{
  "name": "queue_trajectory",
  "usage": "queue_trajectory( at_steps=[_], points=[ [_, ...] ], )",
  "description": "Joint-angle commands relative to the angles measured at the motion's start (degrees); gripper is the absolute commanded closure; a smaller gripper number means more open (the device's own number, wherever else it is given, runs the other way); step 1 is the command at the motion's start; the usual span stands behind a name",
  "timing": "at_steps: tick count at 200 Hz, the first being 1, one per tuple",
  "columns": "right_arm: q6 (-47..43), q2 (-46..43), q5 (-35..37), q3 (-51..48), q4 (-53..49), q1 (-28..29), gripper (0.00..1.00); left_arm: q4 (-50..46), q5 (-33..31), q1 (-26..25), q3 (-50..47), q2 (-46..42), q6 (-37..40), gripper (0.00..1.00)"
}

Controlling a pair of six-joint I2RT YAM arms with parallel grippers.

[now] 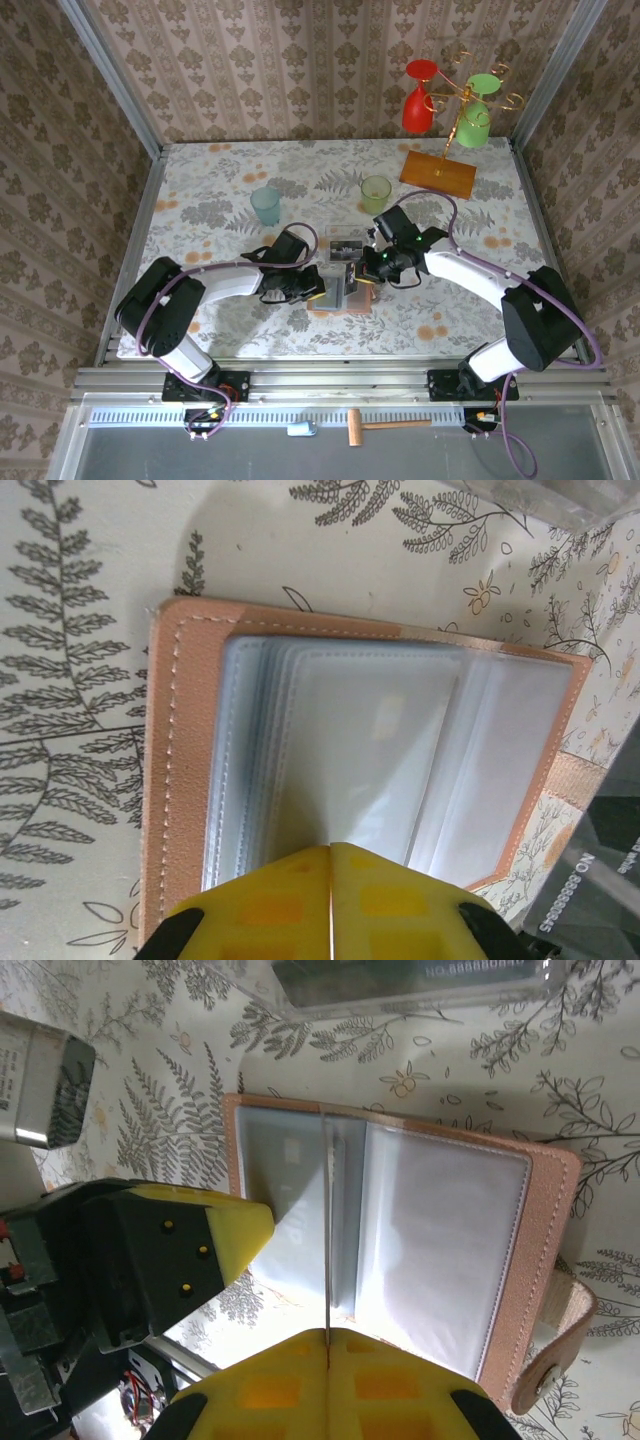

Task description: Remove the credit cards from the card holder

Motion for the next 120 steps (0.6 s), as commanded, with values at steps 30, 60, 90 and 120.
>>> queue_trajectory(
  at_steps=[30,60,90,120],
  points=[
    [-12.57,-1.04,3.22,5.70,-8.61,0.35,0.98,-1.33,-0.83,-0.06,-0.43,-2.86,0.46,0.88],
    [-22.83,-0.79,5.38,9.11,-11.90,0.40,1.00,-1.66,-1.35,0.32,-0.51,-4.95,0.46,0.87],
    [-34.83,1.99,7.90,14.60,-17.45,0.44,1.00,-1.86,-2.36,1.08,-1.38,-7.78,0.54,0.87],
    [-47.55,3.99,11.46,19.52,-21.95,0.79,1.00,-1.90,-3.41,2.66,-3.34,-11.01,0.54,0.87]
  ],
)
